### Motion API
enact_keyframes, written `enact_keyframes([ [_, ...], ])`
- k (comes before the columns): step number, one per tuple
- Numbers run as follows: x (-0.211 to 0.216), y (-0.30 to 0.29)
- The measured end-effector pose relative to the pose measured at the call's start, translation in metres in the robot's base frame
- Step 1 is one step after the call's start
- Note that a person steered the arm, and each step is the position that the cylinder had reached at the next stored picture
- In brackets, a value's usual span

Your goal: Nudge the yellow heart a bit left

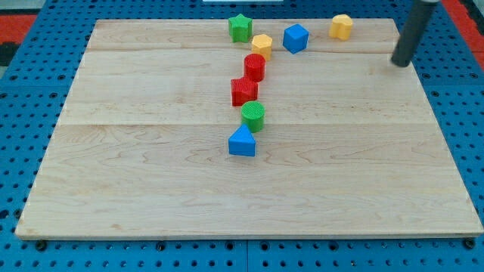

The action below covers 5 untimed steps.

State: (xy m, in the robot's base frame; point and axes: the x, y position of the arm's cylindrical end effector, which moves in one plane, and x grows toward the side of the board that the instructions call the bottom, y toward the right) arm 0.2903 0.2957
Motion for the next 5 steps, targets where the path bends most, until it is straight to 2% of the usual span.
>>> enact_keyframes([
  [1, -0.068, 0.017],
  [2, -0.099, 0.027],
  [3, -0.095, -0.004],
  [4, -0.093, -0.071],
  [5, -0.082, -0.113],
])
